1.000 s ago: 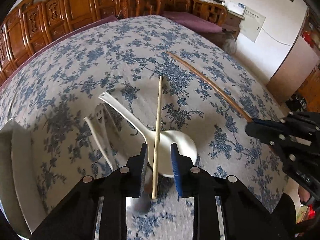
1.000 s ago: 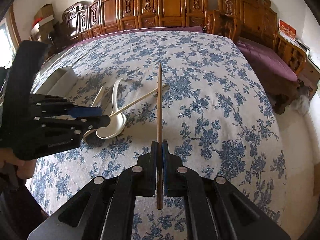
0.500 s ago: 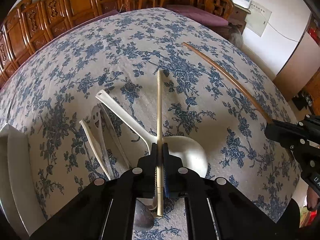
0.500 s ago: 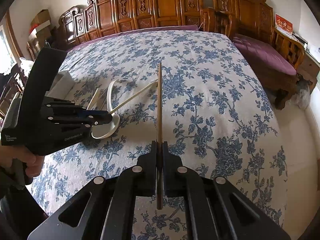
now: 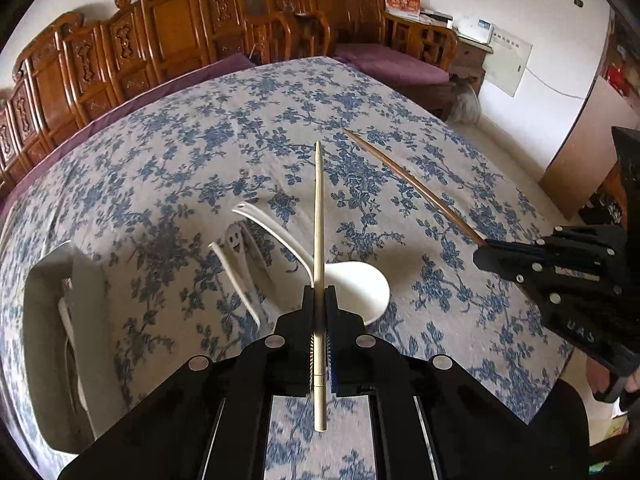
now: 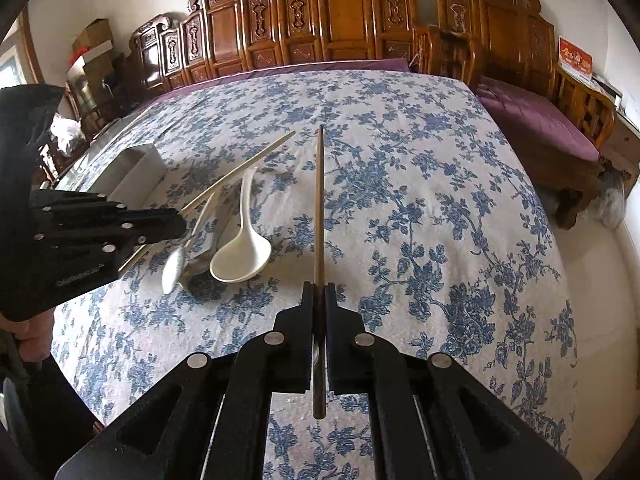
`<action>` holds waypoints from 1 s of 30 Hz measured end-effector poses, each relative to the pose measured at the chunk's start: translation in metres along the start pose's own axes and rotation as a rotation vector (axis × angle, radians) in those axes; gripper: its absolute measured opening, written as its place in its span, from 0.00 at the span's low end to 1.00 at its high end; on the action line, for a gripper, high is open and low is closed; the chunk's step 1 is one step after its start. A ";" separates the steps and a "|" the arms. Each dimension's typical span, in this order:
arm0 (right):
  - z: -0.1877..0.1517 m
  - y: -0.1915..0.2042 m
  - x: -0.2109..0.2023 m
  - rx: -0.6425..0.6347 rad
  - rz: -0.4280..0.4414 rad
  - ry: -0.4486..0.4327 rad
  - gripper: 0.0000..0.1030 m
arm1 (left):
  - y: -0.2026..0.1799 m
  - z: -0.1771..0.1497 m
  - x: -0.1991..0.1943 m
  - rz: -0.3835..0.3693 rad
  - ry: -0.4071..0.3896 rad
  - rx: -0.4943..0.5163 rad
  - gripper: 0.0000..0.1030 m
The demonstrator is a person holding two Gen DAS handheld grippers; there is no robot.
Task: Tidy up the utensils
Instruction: 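Carry the chopstick in the left tool into the grey tray and release it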
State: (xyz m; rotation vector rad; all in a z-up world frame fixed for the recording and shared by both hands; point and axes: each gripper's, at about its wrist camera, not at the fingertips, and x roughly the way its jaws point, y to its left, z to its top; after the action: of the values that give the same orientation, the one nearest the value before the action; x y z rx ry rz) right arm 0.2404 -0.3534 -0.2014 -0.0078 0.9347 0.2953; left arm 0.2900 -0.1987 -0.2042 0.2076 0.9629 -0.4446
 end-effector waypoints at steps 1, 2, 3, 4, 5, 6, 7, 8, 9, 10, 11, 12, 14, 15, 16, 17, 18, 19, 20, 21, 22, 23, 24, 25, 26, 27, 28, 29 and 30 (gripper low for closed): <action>0.001 0.001 -0.001 -0.001 0.002 -0.002 0.06 | 0.001 -0.002 -0.003 0.002 -0.003 -0.003 0.04; 0.001 0.003 -0.002 -0.005 0.006 -0.004 0.06 | 0.004 -0.004 -0.008 0.005 -0.007 -0.007 0.04; 0.001 0.005 -0.002 -0.008 0.007 -0.005 0.06 | 0.005 -0.007 -0.012 0.006 -0.009 -0.010 0.04; 0.002 0.008 -0.003 -0.013 0.009 -0.006 0.06 | 0.008 -0.010 -0.016 0.008 -0.011 -0.012 0.04; 0.001 0.010 -0.004 -0.017 0.011 -0.007 0.06 | 0.011 -0.012 -0.021 0.011 -0.015 -0.012 0.04; 0.002 0.013 -0.005 -0.022 0.015 -0.007 0.06 | 0.012 -0.013 -0.023 0.014 -0.018 -0.013 0.04; 0.002 0.017 -0.005 -0.028 0.019 -0.009 0.06 | 0.016 -0.016 -0.028 0.016 -0.023 -0.016 0.04; 0.003 0.021 -0.006 -0.037 0.020 -0.010 0.06 | 0.019 -0.018 -0.033 0.018 -0.025 -0.017 0.04; 0.003 0.024 -0.007 -0.043 0.021 -0.011 0.06 | 0.021 -0.019 -0.035 0.022 -0.026 -0.017 0.04; 0.004 0.029 -0.008 -0.054 0.023 -0.014 0.06 | 0.024 -0.020 -0.038 0.030 -0.029 -0.018 0.04; 0.005 0.034 -0.008 -0.065 0.022 -0.016 0.06 | 0.028 -0.021 -0.042 0.037 -0.032 -0.018 0.04; 0.006 0.038 -0.009 -0.075 0.023 -0.016 0.06 | 0.031 -0.022 -0.045 0.041 -0.036 -0.020 0.04; 0.008 0.048 -0.010 -0.094 0.029 -0.017 0.06 | 0.039 -0.025 -0.052 0.050 -0.044 -0.028 0.04; 0.009 0.053 -0.011 -0.104 0.032 -0.017 0.06 | 0.043 -0.026 -0.056 0.053 -0.046 -0.030 0.04; 0.010 0.058 -0.011 -0.113 0.035 -0.017 0.06 | 0.047 -0.027 -0.059 0.057 -0.049 -0.031 0.04; 0.010 0.062 -0.011 -0.120 0.037 -0.017 0.06 | 0.051 -0.028 -0.063 0.061 -0.053 -0.034 0.04; 0.012 0.068 -0.010 -0.129 0.039 -0.016 0.06 | 0.055 -0.030 -0.066 0.065 -0.056 -0.036 0.04; 0.014 0.072 -0.010 -0.135 0.040 -0.015 0.06 | 0.058 -0.031 -0.069 0.070 -0.059 -0.039 0.04; 0.015 0.077 -0.009 -0.139 0.043 -0.014 0.06 | 0.063 -0.033 -0.072 0.073 -0.062 -0.045 0.04; 0.017 0.081 -0.009 -0.140 0.044 -0.014 0.06 | 0.067 -0.034 -0.075 0.076 -0.064 -0.049 0.04; 0.018 0.085 -0.008 -0.140 0.046 -0.015 0.06 | 0.072 -0.036 -0.078 0.079 -0.066 -0.053 0.04; 0.020 0.089 -0.007 -0.140 0.049 -0.015 0.06 | 0.078 -0.038 -0.081 0.085 -0.069 -0.060 0.04; 0.021 0.093 -0.007 -0.140 0.052 -0.016 0.06 | 0.083 -0.040 -0.083 0.088 -0.069 -0.065 0.04; 0.022 0.098 -0.006 -0.140 0.057 -0.015 0.06 | 0.088 -0.042 -0.086 0.093 -0.069 -0.071 0.04; 0.023 0.101 -0.004 -0.142 0.059 -0.014 0.06 | 0.095 -0.044 -0.088 0.101 -0.068 -0.076 0.04; 0.024 0.107 -0.003 -0.145 0.063 -0.014 0.06 | 0.099 -0.045 -0.089 0.106 -0.067 -0.079 0.04; 0.025 0.112 -0.002 -0.148 0.067 -0.012 0.06 | 0.106 -0.048 -0.090 0.115 -0.064 -0.083 0.04; 0.027 0.119 -0.001 -0.153 0.073 -0.012 0.06 | 0.114 -0.050 -0.091 0.122 -0.059 -0.089 0.04; 0.028 0.123 -0.001 -0.156 0.077 -0.011 0.06 | 0.121 -0.051 -0.091 0.129 -0.053 -0.093 0.04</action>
State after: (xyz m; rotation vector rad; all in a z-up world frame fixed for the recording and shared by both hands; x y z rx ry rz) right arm 0.2306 -0.2315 -0.1694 -0.1139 0.8999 0.4387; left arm 0.2622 -0.0475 -0.1609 0.1714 0.9101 -0.2849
